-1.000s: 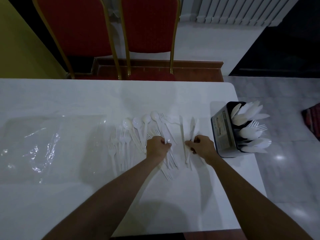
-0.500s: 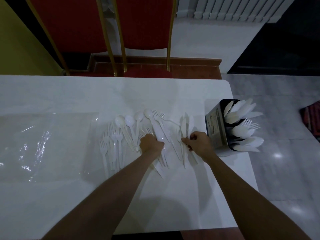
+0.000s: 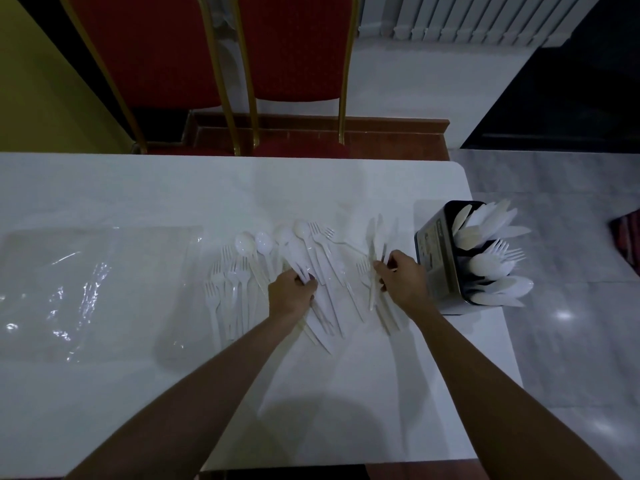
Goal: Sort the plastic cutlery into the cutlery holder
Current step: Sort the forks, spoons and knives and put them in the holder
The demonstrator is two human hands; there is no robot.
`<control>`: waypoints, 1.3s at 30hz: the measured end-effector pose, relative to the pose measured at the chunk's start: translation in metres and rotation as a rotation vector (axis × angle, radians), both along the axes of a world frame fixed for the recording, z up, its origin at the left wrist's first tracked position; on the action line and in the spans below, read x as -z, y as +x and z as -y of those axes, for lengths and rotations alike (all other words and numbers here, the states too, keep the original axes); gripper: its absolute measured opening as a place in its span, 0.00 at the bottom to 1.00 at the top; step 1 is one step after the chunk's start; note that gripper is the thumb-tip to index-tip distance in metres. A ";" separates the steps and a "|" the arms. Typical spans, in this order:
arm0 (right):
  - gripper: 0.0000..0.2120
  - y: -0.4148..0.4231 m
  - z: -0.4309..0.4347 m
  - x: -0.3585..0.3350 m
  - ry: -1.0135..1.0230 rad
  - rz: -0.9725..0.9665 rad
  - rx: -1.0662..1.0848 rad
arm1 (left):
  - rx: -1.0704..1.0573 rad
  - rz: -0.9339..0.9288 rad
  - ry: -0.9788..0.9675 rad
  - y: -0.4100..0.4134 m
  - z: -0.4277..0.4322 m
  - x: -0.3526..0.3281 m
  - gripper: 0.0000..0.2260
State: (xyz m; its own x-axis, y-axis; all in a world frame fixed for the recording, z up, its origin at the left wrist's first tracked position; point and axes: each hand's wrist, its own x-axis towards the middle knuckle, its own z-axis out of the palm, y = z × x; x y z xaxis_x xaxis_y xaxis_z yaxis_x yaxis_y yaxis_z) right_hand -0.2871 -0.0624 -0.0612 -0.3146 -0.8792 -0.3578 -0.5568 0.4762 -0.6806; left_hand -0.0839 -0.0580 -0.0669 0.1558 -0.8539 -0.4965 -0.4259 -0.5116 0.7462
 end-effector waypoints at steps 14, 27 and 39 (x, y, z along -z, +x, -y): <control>0.12 0.001 -0.003 0.000 0.099 0.053 -0.084 | 0.231 0.316 0.142 -0.037 0.010 0.003 0.15; 0.11 0.056 0.002 0.019 0.130 -0.300 -0.245 | 0.153 -0.050 0.131 0.019 0.003 -0.003 0.11; 0.12 0.015 0.007 0.001 0.212 0.021 -0.049 | 0.025 -0.148 0.149 0.026 0.011 -0.003 0.12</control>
State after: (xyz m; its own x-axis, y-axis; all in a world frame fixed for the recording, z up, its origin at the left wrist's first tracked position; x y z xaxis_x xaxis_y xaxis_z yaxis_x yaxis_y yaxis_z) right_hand -0.2718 -0.0690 -0.0621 -0.2638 -0.7978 -0.5422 -0.5692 0.5825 -0.5802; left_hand -0.0575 -0.0695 -0.0634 0.0517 -0.7721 -0.6334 -0.3311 -0.6116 0.7185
